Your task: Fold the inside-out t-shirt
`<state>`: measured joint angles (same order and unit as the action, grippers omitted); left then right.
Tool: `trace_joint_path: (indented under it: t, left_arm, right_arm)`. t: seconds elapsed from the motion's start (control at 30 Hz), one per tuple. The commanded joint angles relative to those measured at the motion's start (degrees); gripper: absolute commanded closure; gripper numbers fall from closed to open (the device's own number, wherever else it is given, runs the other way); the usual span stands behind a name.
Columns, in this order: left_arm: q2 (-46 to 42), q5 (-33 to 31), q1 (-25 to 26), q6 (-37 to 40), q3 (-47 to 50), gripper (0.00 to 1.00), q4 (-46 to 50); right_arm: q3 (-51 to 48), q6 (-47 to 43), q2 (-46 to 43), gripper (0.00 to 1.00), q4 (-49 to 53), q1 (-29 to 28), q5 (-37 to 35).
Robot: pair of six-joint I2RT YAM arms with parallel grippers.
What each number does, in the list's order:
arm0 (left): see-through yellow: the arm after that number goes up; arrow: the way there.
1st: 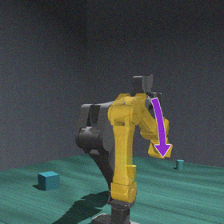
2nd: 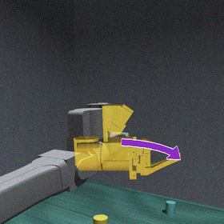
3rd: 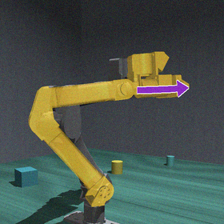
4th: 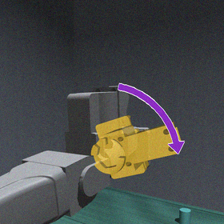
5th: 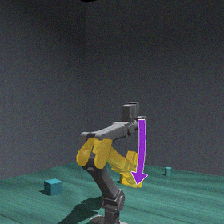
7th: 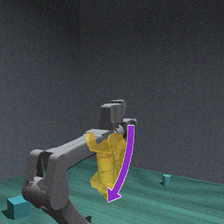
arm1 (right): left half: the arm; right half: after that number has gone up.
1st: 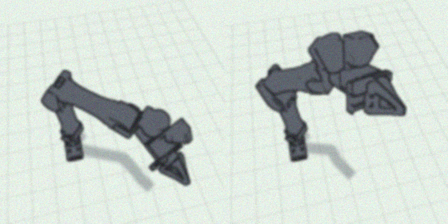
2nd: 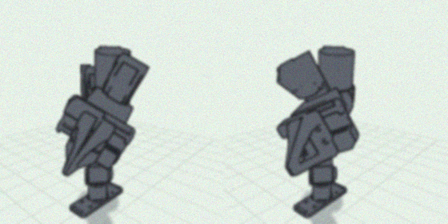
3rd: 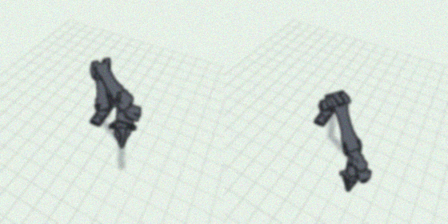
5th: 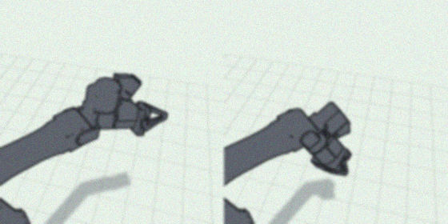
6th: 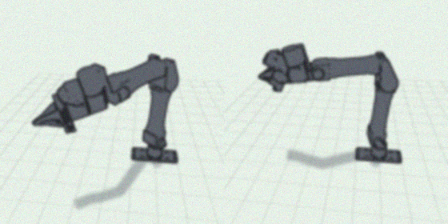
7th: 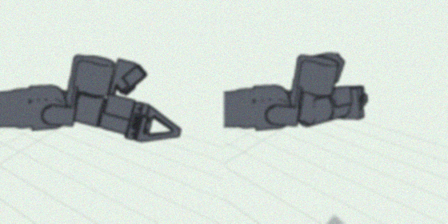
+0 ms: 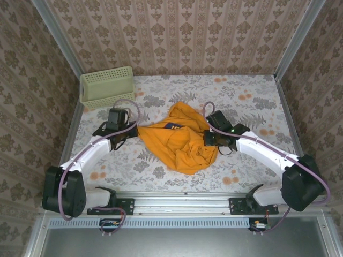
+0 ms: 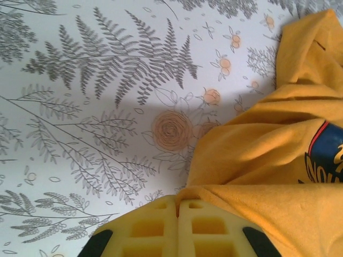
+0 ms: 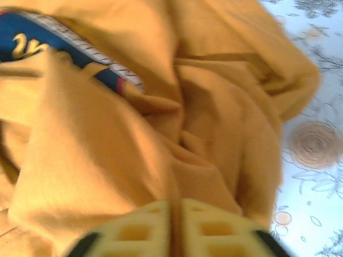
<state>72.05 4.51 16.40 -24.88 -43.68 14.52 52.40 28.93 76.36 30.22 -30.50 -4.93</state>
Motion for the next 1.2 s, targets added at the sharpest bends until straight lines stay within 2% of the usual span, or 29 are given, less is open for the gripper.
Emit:
trace_joint_path:
  t: [0.0,0.13,0.27,0.33,0.43,0.5,0.53,0.57,0.63,0.67,0.7,0.83,0.9,1.03,1.1,1.17]
  left_arm:
    - [-4.4,-0.96,-2.99,-2.11,-0.75,1.0,-0.02]
    - [-7.66,-0.29,-7.7,-3.96,0.9,1.0,-0.81]
    - [-6.36,2.94,-10.62,-4.83,-0.73,1.0,-1.17]
    - [-4.54,4.98,-10.52,-5.05,-2.54,1.0,-1.77]
    - [0.18,7.52,-8.84,-4.64,-7.07,1.0,-1.95]
    - [6.32,7.24,-6.93,-2.78,-13.29,0.98,1.75]
    - [9.4,6.76,-6.08,-1.86,-16.4,0.96,3.95]
    - [12.71,6.0,-5.04,-0.83,-19.84,0.89,6.32]
    - [16.43,2.08,-2.57,0.4,-24.93,0.6,10.74]
    - [17.36,-1.07,-1.05,0.59,-26.16,0.46,12.54]
    - [17.26,-3.84,0.55,0.65,-26.41,0.39,13.42]
    - [9.85,-9.41,9.09,2.79,-21.01,0.26,9.99]
    - [3.01,-12.05,17.43,5.0,-15.6,0.19,5.01]
    - [-6.64,-10.84,31.18,7.63,-6.32,0.15,-5.8]
    - [-8.32,-10.95,37.45,8.66,-2.44,0.13,-11.37]
    - [-7.01,-10.95,40.65,8.05,-0.82,0.12,-14.67]
  right_arm:
    - [-0.3,-0.18,-6.8,1.0,4.03,3.65,-4.71]
    - [-2.57,-1.23,-16.53,1.0,3.09,10.55,2.74]
    - [-1.32,-1.43,-20.85,1.0,3.14,11.69,11.62]
    - [-0.45,-0.34,-22.31,1.0,3.43,10.66,13.54]
    - [2.19,-0.86,-23.61,1.0,5.13,4.53,8.44]
    - [3.54,-1.5,-22.67,1.0,4.74,0.31,6.68]
    - [3.9,-1.29,-21.55,1.0,4.44,-0.44,6.75]
    - [4.3,-0.63,-19.92,1.0,4.24,-0.61,6.7]
    - [5.27,0.53,-16.42,1.0,4.54,-0.61,5.97]
    - [5.98,1.14,-14.51,1.0,4.61,-0.7,5.32]
    - [6.81,1.96,-12.79,1.0,4.52,-0.7,4.85]
    - [9.28,4.39,-9.58,1.0,1.57,-0.83,5.98]
    - [10.99,5.04,-8.67,1.0,0.9,-1.09,5.81]
    - [14.33,5.0,-6.8,1.0,2.71,-1.66,3.85]
    - [14.66,5.31,-6.66,1.0,2.53,-1.91,3.35]
    - [14.58,5.98,-6.96,1.0,1.98,-2.02,3.17]
